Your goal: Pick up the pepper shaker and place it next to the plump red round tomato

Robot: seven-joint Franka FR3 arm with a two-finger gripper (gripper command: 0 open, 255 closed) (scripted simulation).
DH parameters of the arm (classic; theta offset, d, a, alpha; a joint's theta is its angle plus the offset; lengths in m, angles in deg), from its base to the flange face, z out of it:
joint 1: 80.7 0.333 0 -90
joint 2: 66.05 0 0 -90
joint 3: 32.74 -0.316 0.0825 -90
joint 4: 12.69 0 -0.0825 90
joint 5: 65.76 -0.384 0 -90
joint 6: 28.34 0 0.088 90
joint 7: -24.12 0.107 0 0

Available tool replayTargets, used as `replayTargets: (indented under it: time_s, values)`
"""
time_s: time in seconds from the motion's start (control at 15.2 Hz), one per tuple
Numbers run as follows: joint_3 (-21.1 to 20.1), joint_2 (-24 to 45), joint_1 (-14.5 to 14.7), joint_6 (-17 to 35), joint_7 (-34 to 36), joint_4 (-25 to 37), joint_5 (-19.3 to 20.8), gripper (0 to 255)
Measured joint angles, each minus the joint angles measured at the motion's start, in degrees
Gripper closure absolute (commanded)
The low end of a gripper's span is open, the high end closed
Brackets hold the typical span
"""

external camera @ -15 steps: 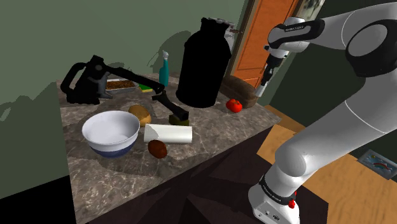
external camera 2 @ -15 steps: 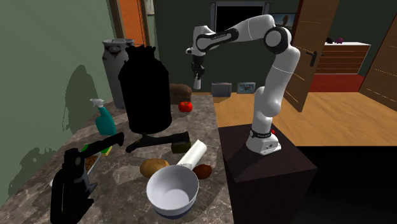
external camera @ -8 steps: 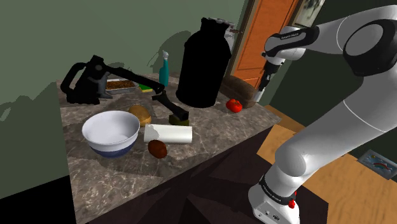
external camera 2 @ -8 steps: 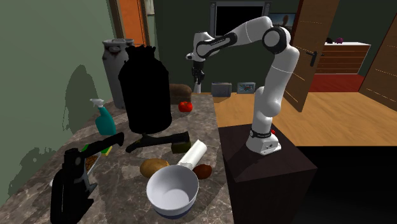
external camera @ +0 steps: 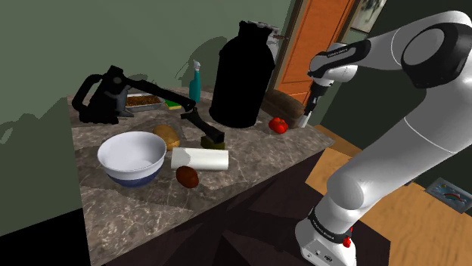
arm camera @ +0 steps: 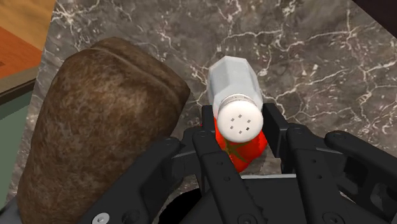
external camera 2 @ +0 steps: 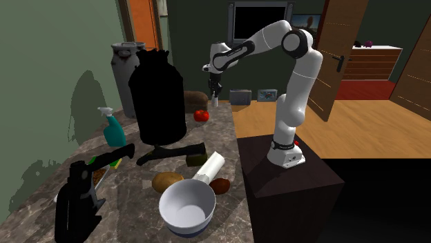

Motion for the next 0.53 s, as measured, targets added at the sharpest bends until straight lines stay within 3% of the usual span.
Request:
replayTargets:
  time_s: [0.53]
  values:
    - [0.96,3.13,0.10,6.31,-1.30,-3.49,-1.54,255]
